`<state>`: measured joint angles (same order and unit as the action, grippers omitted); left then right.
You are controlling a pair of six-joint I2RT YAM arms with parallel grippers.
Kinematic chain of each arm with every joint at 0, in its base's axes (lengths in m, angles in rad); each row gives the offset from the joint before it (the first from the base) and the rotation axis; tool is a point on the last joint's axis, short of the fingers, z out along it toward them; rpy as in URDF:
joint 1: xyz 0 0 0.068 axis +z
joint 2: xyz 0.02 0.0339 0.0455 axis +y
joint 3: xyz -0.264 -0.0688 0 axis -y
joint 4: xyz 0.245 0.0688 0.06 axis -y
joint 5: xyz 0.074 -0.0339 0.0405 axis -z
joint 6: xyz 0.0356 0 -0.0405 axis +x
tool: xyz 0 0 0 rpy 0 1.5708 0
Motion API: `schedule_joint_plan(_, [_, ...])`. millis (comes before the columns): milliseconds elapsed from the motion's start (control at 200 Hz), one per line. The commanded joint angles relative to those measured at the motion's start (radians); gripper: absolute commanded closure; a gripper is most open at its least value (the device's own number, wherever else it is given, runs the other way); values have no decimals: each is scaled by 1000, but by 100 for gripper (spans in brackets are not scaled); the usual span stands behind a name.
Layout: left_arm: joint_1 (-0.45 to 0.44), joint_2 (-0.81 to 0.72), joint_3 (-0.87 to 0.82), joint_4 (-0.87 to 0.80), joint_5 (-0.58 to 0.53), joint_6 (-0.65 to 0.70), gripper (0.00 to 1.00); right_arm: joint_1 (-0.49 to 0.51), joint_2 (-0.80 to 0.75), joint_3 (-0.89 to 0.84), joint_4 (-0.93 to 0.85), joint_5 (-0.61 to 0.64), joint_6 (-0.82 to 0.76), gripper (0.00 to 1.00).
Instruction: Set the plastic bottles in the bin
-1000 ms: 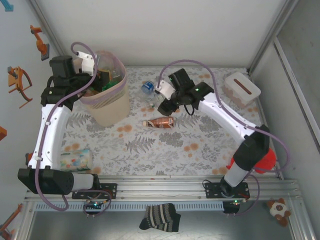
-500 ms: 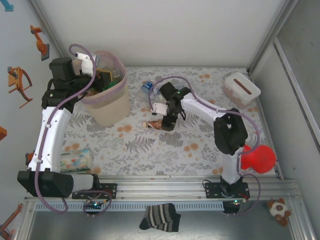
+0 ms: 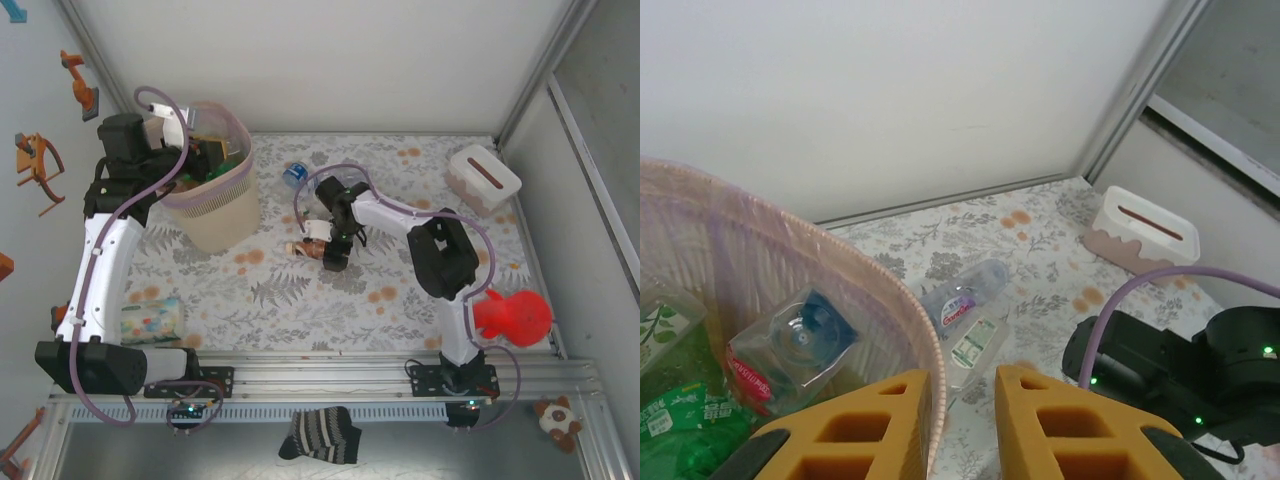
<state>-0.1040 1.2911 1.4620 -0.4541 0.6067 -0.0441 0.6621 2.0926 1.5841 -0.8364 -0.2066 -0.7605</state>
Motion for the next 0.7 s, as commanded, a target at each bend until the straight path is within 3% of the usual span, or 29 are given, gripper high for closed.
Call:
schedule_joint_plan(0, [4,-24,-28,51,35,-43,77,-4,14,-18,6,-31,-17,22])
schedule_joint_plan(436, [4,-27,-41,158,64,-149,74,-5,-43,-37,17,-67,2,37])
schedule_joint_plan(696, [3,-2,-82,363,66,-377,60,-21,-211,-125,62,-143,109,45])
